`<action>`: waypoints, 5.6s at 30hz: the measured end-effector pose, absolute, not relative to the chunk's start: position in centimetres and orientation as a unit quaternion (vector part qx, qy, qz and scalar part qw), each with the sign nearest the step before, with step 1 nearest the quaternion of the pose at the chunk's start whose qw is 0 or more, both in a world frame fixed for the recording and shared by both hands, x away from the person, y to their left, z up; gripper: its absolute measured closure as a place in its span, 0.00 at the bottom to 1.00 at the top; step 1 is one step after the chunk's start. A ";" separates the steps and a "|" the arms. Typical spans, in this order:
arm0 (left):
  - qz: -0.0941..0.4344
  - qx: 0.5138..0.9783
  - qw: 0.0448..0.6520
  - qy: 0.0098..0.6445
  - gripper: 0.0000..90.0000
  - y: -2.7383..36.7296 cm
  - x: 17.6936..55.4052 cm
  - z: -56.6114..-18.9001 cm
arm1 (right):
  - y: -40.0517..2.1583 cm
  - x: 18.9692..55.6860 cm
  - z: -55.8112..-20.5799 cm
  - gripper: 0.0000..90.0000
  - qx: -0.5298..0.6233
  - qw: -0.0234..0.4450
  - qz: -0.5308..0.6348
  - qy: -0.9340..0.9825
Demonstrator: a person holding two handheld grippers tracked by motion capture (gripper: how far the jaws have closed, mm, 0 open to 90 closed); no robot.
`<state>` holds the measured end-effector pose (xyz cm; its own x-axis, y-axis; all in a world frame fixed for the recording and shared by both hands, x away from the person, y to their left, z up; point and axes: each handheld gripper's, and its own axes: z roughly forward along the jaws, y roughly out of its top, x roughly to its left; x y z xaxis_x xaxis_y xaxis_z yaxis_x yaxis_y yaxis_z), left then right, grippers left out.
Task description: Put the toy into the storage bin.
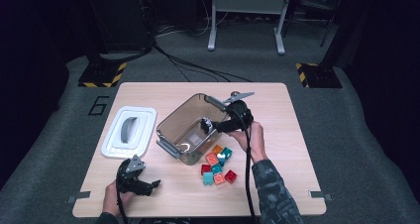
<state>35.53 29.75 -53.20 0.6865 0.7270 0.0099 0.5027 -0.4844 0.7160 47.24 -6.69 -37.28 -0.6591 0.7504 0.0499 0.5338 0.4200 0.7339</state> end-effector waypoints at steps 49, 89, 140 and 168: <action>0.163 0.844 0.355 0.369 0.01 29.8 35.6 -53.2 | -9.5 36.1 -49.8 0.58 0.404 0.101 0.320 0.851; 0.163 0.844 0.352 0.369 0.00 29.8 35.6 -53.2 | -11.3 39.9 -46.2 0.65 0.445 0.123 0.362 0.810; 0.163 0.844 0.352 0.369 0.00 29.8 35.6 -53.2 | -9.4 45.2 -37.8 0.65 0.413 0.193 0.398 0.796; 0.162 0.845 0.352 0.369 0.00 29.8 35.6 -53.2 | -5.5 48.9 -36.4 0.65 0.382 0.195 0.386 0.816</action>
<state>35.59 29.76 -53.17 0.6753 0.7374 0.0143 0.5090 -0.4800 0.7145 48.90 -5.53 -36.45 -0.6317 0.7748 -0.0232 0.4733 0.4093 0.7800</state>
